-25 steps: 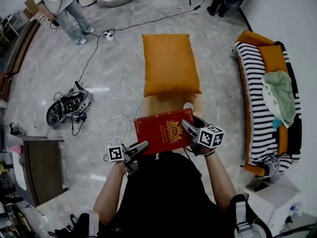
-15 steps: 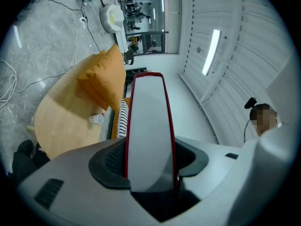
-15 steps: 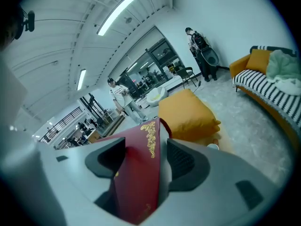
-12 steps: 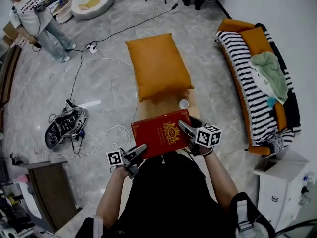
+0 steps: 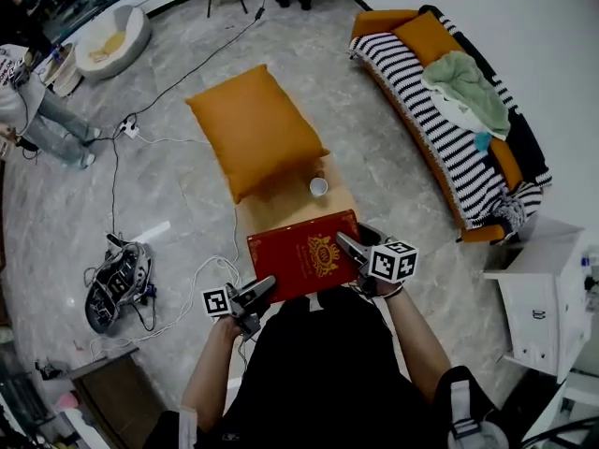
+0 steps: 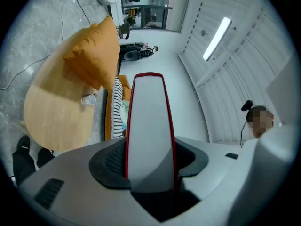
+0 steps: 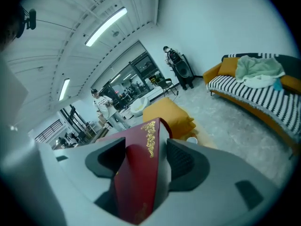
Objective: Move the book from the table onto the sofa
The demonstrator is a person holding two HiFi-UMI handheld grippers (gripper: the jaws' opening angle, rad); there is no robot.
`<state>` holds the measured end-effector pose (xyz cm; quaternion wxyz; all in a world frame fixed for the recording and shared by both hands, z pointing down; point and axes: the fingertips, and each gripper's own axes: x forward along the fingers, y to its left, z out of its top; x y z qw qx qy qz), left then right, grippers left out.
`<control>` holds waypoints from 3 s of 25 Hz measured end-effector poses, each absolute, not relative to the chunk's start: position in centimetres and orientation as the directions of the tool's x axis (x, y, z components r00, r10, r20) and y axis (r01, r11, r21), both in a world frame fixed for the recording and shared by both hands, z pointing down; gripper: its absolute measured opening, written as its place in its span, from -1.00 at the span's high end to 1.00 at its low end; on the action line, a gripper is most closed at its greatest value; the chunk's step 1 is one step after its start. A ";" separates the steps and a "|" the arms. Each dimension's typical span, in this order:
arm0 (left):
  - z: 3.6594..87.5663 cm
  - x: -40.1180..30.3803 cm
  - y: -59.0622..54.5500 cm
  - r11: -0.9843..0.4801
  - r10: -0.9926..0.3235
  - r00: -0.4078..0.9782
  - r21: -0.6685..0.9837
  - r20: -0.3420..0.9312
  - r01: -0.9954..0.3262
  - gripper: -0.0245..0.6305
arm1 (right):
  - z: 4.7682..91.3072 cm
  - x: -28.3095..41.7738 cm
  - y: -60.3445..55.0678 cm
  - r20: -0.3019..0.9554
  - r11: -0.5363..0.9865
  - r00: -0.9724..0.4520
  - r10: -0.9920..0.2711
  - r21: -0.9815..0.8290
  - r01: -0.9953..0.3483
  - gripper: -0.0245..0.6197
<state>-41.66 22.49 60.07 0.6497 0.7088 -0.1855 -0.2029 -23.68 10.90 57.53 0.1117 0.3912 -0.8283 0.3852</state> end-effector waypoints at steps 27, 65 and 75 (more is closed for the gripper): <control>59.1 -11.4 20.8 -0.108 -0.329 0.939 0.992 -0.099 0.066 0.19 | 56.5 11.9 17.7 0.418 0.190 -0.474 -0.775 -0.562 -0.805 0.05; 59.4 13.4 0.8 0.006 0.125 0.979 0.987 -0.158 0.159 0.19 | 57.2 32.6 7.8 0.027 0.072 -0.532 -0.846 -0.984 -0.163 0.14; 58.8 17.2 -3.8 -0.014 0.159 0.979 0.991 -0.129 0.133 0.19 | 57.2 36.2 3.7 -0.009 0.085 -0.504 -0.863 -0.988 -0.127 0.15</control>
